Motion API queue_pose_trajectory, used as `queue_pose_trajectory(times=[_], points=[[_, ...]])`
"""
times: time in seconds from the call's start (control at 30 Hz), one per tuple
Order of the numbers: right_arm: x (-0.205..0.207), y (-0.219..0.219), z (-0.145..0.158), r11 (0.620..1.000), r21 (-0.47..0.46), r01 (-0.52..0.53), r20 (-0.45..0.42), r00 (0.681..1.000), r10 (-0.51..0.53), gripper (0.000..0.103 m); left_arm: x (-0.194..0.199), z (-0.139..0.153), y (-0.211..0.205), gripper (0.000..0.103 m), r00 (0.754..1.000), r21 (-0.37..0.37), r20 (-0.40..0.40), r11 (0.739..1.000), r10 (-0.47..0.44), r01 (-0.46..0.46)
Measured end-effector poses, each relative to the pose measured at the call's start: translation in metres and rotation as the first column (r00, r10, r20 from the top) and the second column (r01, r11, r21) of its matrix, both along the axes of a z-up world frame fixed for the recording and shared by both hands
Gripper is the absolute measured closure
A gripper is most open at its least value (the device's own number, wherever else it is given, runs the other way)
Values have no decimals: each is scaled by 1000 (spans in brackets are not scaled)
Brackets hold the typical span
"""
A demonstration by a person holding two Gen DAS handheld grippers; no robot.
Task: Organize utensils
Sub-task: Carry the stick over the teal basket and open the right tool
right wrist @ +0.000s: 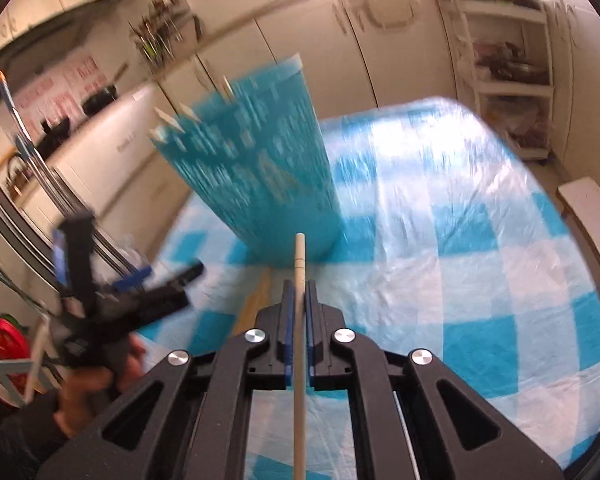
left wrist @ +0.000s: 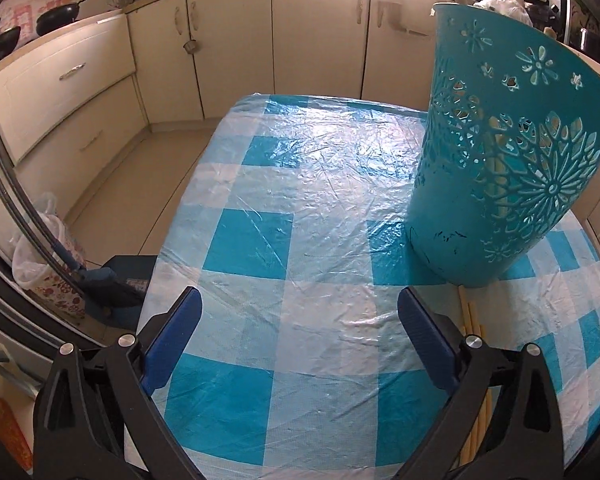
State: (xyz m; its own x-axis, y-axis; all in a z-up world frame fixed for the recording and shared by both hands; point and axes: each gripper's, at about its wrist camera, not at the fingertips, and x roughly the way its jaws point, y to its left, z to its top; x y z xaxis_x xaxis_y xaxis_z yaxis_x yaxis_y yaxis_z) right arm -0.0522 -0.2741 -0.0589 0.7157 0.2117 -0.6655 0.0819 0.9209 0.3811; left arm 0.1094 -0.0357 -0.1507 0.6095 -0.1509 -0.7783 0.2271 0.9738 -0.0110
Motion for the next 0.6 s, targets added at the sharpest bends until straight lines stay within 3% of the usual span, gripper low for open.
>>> queue_pose_trajectory(times=[0.17, 0.33, 0.47, 0.6], points=[[17, 1, 64, 1000, 17, -3, 206, 979, -1, 97, 1, -1, 2, 8, 1000, -2, -6, 1000, 10, -10], [63, 11, 109, 1000, -23, 21, 374, 927, -11, 97, 2, -2, 2, 8, 1000, -1, -7, 1000, 12, -12], [109, 13, 119, 994, -54, 93, 438, 897, -61, 97, 2, -3, 1, 8, 1000, 3, -12, 1000, 8, -8], [135, 14, 113, 984, -79, 158, 432, 895, -109, 97, 3, -3, 2, 8, 1000, -6, -15, 1000, 7, -7]])
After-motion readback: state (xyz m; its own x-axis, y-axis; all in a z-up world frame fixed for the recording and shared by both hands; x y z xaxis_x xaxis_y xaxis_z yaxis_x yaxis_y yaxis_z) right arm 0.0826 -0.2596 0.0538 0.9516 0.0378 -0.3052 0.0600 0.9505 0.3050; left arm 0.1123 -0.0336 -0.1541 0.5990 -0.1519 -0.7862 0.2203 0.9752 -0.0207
